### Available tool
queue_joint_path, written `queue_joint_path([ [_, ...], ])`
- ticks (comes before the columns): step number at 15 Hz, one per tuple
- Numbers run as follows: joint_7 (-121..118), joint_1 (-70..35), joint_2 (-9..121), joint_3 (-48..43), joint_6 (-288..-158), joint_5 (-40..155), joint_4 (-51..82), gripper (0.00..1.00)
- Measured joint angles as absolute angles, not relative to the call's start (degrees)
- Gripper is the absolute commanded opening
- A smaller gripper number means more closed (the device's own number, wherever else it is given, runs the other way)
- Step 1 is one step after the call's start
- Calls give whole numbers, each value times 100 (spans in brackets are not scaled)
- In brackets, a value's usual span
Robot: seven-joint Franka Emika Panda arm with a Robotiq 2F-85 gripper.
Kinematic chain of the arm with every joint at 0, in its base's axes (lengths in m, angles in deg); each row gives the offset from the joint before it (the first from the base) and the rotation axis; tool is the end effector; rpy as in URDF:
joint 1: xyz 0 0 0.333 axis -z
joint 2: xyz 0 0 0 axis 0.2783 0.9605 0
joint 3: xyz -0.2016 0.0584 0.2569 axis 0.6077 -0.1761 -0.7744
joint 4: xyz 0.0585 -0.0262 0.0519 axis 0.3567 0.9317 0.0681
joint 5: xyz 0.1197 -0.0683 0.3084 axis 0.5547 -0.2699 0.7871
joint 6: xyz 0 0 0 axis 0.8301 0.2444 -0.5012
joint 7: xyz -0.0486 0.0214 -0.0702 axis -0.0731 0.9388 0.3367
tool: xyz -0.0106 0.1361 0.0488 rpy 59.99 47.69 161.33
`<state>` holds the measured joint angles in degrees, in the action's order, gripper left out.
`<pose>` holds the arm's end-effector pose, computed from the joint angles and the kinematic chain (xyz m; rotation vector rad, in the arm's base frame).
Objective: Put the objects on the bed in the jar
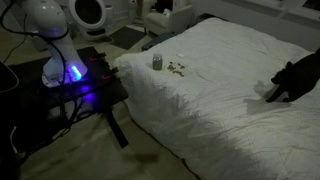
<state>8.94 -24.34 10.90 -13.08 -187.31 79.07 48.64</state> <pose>0.3202 0.1374 0.5649 -2.8809 0.0845 0.0572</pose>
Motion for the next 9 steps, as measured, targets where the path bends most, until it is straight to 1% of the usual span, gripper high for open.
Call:
queue_joint_path([
  [9,911,-2369,1097,-1309,-18827,7908,4864,100],
])
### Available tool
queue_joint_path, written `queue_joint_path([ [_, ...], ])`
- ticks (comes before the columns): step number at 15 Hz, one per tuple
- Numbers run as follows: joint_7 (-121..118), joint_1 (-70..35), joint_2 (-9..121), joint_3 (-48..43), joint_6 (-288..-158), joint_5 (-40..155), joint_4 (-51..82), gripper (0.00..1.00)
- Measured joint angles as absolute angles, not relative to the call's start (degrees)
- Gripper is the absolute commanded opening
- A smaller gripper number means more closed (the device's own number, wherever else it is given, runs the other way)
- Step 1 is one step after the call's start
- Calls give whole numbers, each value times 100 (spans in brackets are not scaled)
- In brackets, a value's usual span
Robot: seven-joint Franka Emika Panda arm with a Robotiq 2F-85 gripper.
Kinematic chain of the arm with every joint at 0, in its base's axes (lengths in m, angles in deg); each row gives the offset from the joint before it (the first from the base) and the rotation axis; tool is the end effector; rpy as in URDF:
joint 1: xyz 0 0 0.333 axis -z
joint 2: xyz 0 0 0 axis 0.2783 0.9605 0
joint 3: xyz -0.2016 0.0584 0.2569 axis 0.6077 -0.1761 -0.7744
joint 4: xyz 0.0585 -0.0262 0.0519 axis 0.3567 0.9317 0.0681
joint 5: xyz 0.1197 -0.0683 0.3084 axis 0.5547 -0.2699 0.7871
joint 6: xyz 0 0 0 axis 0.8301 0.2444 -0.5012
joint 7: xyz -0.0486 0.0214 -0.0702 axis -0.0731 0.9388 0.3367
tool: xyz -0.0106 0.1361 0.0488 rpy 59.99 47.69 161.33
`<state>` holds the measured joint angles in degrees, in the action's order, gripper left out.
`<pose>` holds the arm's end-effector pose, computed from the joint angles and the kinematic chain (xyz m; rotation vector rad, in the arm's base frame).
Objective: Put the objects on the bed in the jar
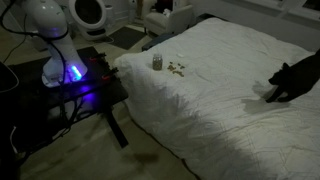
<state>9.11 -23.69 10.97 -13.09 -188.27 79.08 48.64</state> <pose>0.3244 0.1340 0.5659 -2.8766 0.1083 0.0339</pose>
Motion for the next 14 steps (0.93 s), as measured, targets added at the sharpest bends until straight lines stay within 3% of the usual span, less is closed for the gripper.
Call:
queue_joint_path([
  [14,1235,-1448,1876,-921,-21683,7767,4859,100],
])
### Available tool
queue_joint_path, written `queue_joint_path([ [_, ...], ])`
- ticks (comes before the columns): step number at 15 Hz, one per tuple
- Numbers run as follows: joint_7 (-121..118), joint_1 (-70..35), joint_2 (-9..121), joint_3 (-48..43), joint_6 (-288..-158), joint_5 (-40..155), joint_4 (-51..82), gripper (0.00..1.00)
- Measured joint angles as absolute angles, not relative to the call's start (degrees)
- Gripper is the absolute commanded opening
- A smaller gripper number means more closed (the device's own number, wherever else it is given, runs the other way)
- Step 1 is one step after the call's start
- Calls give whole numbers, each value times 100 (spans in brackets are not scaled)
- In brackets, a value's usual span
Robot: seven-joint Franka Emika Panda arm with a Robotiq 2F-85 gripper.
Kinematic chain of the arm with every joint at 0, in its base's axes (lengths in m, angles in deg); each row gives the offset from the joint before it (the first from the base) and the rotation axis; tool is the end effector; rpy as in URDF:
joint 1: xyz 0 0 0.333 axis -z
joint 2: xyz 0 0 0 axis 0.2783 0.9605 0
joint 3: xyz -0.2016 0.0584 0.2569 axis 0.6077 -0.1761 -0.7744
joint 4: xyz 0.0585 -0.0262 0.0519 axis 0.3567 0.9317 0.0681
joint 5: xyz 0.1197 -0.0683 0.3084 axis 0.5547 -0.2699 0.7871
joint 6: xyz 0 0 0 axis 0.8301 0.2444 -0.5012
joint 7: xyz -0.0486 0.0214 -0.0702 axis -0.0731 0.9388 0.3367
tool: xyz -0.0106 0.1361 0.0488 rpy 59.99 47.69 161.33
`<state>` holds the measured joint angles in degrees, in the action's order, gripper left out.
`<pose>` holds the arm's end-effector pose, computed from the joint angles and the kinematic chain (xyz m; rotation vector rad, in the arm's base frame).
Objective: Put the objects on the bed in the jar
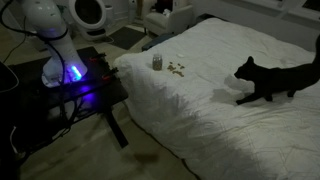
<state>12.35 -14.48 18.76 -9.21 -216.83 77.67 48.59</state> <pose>0.4375 0.0306 0.5707 -2.7185 0.6007 -0.5070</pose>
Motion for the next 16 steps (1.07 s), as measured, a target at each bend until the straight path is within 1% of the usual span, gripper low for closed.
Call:
queue_joint_path([
  [10,1239,-1097,3050,-490,-23653,7063,4834,100],
  [16,1913,-871,3646,-192,-24064,6883,4710,100],
])
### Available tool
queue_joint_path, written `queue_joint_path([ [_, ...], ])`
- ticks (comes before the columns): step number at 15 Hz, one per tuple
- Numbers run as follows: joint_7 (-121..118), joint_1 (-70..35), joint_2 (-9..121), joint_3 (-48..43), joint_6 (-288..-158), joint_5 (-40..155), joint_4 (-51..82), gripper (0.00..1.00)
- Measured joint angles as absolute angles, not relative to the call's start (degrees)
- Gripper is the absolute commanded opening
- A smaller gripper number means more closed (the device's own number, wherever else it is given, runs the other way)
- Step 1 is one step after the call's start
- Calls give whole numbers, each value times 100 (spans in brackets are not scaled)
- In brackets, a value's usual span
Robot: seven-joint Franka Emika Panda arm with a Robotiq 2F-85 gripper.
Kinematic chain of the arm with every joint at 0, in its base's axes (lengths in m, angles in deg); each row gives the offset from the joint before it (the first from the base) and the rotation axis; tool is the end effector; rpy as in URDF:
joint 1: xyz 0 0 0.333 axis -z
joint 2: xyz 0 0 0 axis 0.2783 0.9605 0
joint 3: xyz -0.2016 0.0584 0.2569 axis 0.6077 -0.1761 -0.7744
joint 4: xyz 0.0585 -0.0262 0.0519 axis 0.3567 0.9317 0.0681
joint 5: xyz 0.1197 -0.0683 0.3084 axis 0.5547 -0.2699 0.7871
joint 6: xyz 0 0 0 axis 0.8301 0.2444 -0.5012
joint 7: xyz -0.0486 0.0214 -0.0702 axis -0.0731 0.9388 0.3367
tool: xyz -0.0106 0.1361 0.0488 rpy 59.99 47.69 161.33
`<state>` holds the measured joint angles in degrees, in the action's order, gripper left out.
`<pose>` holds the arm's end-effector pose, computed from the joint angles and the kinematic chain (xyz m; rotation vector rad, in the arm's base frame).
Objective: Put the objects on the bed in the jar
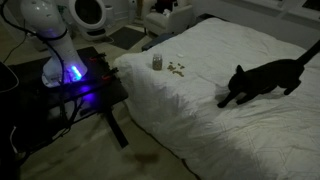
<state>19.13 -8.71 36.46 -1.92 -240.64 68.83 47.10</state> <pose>0.5274 -0.1112 0.4895 -2.6753 1.0579 -0.7726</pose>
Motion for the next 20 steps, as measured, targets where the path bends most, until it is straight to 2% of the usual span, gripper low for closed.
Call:
queue_joint_path([
  [11,3017,-834,4336,157,-24135,6881,4422,100],
  [20,3034,-809,5148,362,-24080,7276,4167,100],
])
